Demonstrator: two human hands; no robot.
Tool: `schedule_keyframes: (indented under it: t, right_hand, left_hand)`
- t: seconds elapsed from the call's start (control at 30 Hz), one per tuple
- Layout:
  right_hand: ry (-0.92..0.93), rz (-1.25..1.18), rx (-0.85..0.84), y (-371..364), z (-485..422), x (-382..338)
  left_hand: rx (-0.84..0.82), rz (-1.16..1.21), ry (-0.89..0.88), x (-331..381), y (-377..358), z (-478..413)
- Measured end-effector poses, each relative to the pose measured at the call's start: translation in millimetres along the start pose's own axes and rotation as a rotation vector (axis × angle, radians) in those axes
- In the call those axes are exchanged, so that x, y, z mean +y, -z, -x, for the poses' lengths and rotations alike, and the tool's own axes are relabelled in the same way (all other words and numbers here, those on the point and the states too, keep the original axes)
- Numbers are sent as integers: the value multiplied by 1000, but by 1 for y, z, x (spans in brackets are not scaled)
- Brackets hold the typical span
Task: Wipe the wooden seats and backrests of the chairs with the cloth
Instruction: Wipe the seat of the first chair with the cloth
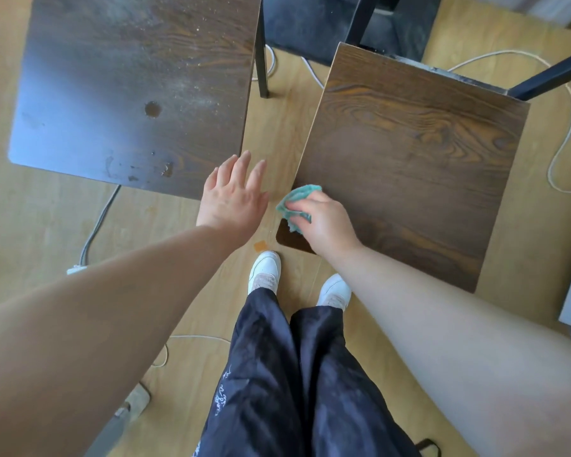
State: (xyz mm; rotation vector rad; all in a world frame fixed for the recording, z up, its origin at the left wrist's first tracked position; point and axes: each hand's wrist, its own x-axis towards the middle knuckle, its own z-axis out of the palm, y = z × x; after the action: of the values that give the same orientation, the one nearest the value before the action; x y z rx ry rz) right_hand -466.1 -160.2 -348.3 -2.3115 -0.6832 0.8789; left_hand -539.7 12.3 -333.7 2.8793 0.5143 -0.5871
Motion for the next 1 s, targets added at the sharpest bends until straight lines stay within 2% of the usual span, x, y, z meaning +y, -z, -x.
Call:
schedule_keyframes:
  t: [0.23, 0.3, 0.43, 0.6, 0.73, 0.87, 1.0]
  right_hand:
    - [-32, -18, -234, -21, 55, 3]
    - [-46, -37, -250, -19, 69, 5]
    - [-120, -207, -31, 7, 93, 11]
    - [-271, -286, 247, 62, 107, 39]
    - [-384, -366, 343, 101, 107, 63]
    - [-407, -410, 408, 124, 101, 85]
    - [-403, -466, 443, 136, 90, 103]
  left_hand:
    - [5, 6, -21, 20, 1, 28]
    - [-1, -1, -31, 28, 5, 33]
    - [-18, -1, -45, 49, 15, 37]
    - [-35, 30, -84, 86, 30, 32]
    - [-69, 129, -144, 125, 38, 17]
    - [-107, 213, -206, 164, 41, -5]
    - [-134, 304, -192, 194, 43, -26]
